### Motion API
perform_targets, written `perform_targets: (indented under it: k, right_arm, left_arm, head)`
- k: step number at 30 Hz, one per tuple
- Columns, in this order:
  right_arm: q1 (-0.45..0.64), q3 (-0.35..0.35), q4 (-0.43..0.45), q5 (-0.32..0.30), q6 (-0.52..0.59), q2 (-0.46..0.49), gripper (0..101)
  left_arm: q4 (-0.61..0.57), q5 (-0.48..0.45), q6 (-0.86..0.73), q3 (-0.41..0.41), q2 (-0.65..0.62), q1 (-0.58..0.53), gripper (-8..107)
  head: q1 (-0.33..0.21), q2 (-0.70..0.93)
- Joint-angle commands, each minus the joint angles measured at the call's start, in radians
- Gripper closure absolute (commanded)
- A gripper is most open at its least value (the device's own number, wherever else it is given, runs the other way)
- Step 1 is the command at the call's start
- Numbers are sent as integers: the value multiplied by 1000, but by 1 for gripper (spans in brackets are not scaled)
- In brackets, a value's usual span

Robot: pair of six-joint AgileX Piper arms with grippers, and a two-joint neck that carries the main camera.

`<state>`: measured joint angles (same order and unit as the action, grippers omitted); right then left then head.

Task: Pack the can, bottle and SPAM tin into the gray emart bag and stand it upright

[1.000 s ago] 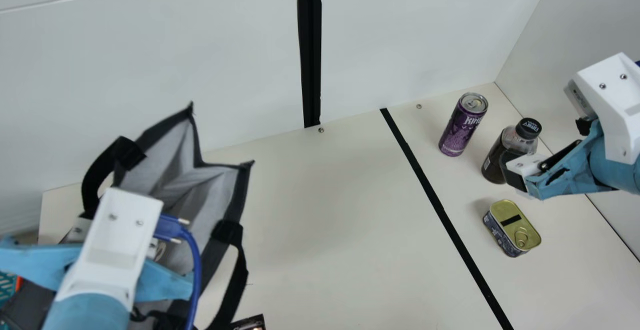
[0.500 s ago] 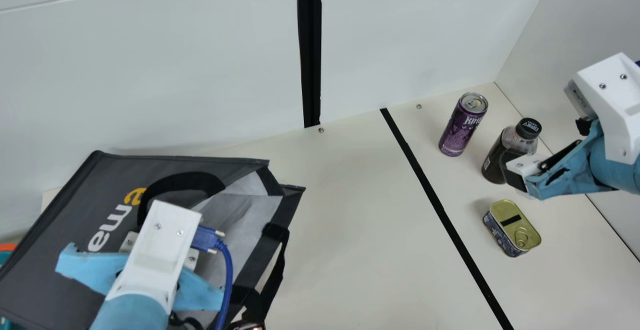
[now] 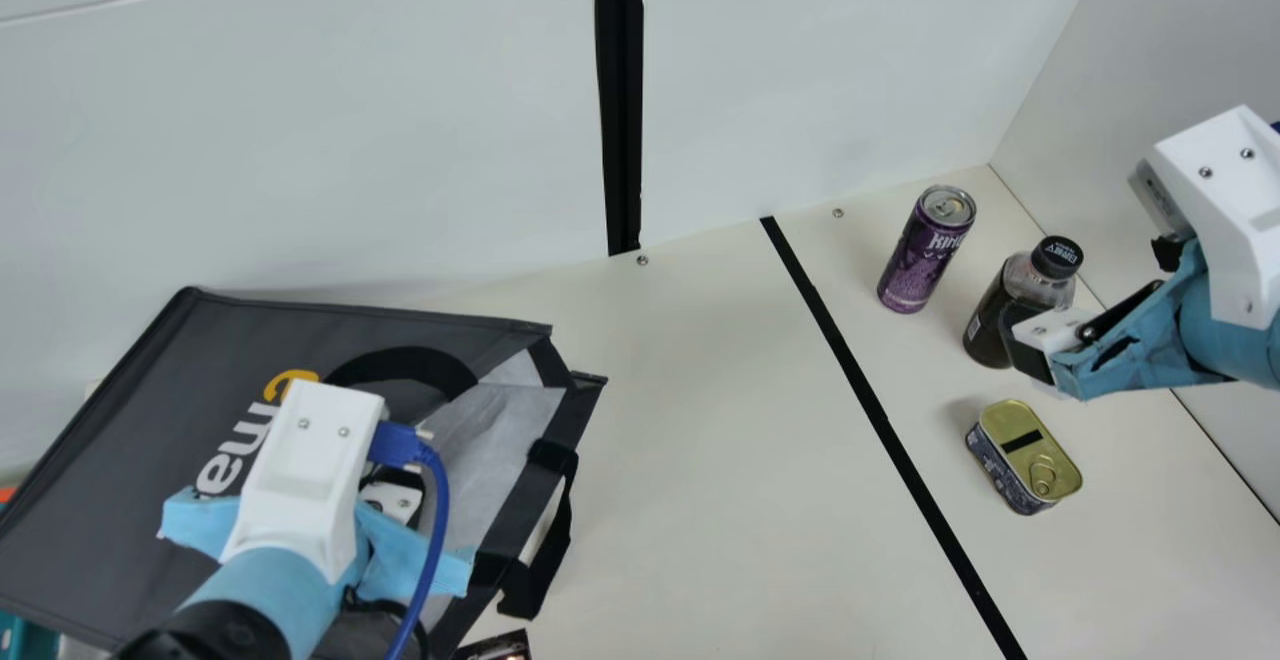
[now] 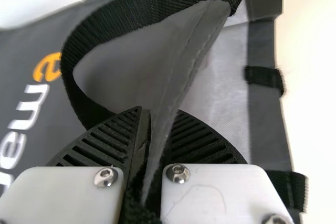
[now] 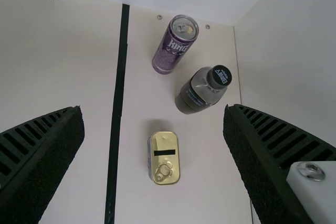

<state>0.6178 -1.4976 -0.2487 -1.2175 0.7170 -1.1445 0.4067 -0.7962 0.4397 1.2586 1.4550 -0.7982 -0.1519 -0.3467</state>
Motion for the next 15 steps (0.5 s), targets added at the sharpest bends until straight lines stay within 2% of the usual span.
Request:
perform_targets:
  k: [1,15]
  right_arm:
    - [0,0,0,0,0,0,6]
    - [0,0,0,0,0,0,6]
  left_arm:
    - [-118,14,-34,2,4,28,107]
    - [-533,34,-252,17,32,189,107]
  head:
    - [-23,-2]
    - [-23,-2]
